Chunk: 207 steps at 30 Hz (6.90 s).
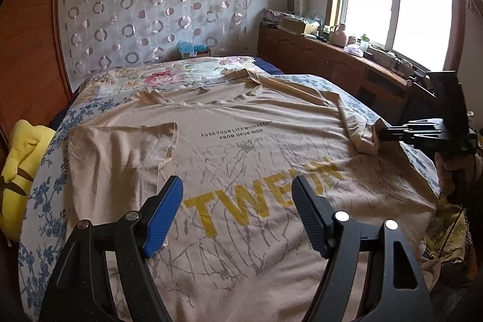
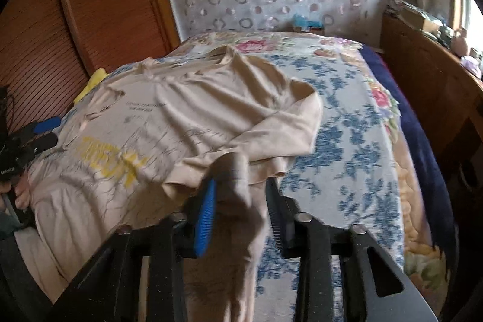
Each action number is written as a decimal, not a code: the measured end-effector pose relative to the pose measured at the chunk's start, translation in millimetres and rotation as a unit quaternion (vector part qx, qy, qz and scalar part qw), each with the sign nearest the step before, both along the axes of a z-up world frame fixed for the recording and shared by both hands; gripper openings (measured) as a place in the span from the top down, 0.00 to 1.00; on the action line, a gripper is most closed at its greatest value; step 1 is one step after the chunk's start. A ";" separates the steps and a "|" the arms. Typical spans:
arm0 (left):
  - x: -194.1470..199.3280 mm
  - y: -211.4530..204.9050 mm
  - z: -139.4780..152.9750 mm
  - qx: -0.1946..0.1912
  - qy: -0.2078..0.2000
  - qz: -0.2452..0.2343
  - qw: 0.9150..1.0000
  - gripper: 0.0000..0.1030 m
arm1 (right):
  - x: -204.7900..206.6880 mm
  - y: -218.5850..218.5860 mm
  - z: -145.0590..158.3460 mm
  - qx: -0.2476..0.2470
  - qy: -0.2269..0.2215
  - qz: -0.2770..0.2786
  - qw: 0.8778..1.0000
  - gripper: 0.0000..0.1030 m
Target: Fold small clothes
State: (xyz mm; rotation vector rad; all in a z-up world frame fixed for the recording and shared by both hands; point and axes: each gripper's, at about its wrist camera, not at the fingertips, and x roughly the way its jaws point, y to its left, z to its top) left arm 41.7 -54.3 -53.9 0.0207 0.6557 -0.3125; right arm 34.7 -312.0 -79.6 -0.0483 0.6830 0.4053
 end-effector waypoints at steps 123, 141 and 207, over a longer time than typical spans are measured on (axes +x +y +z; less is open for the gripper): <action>28.8 70.5 -3.2 0.008 0.008 0.069 0.998 0.27 | 87.3 -23.2 0.8 -0.024 0.025 -0.046 0.998 0.61; 92.8 148.2 -24.2 0.036 0.060 0.120 0.990 0.27 | 200.4 3.6 -12.6 -0.048 0.024 -0.073 0.996 0.95; 176.1 176.7 -29.4 0.040 0.072 0.118 0.990 0.95 | 169.5 2.2 0.2 -0.060 0.019 -0.057 0.996 0.95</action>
